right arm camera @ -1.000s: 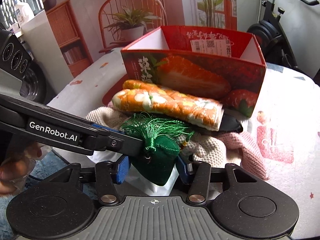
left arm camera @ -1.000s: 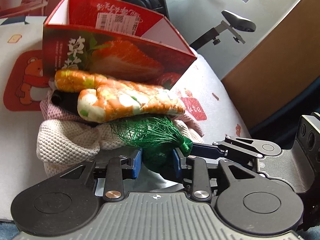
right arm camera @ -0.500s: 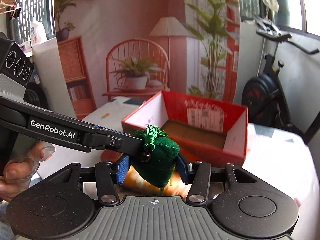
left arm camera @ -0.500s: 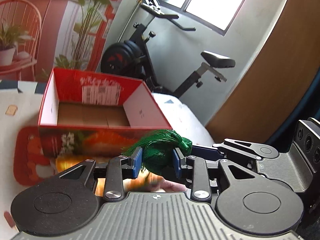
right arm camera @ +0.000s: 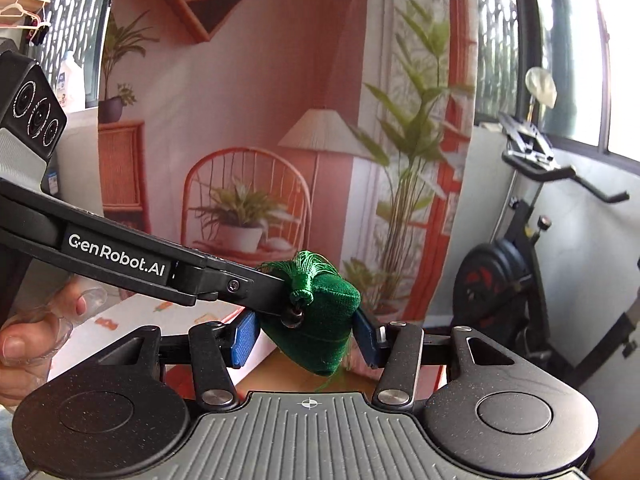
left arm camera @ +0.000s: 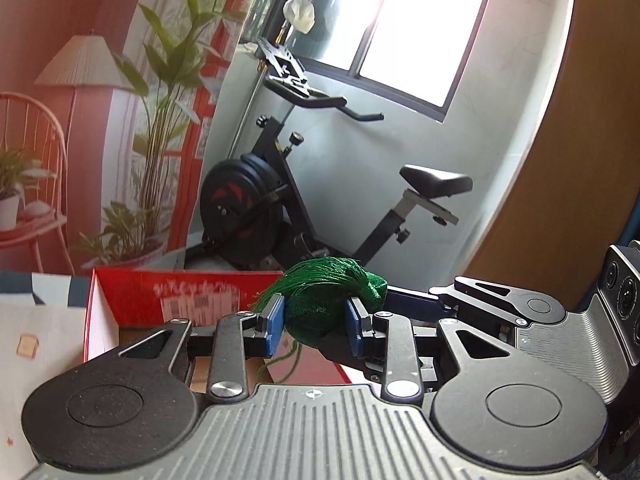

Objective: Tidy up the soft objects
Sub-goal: 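Lift the green pouch and carry it over the red box, then open the grippers to drop the pouch into the box, then reach the orange cloth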

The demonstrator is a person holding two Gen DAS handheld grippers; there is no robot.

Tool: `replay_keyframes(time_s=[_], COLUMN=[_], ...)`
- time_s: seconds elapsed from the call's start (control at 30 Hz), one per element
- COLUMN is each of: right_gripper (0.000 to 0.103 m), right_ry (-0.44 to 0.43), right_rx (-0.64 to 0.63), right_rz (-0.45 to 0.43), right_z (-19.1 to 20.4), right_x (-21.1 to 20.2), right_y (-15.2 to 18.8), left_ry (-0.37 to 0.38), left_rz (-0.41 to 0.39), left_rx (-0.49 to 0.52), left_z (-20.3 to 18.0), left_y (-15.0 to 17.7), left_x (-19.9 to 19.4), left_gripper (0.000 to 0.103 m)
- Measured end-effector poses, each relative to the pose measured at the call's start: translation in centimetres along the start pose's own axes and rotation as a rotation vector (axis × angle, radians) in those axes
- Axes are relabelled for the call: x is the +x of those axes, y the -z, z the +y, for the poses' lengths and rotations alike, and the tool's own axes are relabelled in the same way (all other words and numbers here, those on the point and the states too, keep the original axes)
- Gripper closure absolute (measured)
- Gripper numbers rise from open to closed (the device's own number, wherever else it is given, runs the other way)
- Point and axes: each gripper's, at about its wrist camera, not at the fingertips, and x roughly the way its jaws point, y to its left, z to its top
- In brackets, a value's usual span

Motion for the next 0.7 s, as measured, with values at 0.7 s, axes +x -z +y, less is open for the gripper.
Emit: replay_keyframes(time_s=[0.7], right_gripper=[0.055], right_ry=[-0.001], right_rx=[0.139], right_rz=[0.18], right_z=[-5.9], right_x=[11.1], right_y=[8.2], left_ry=[-0.116], left_rz=[0.255], left_rx=[-0.062], left_z=[3.8], left_y=[3.6], left_x=[13.4], left_gripper=[0.069])
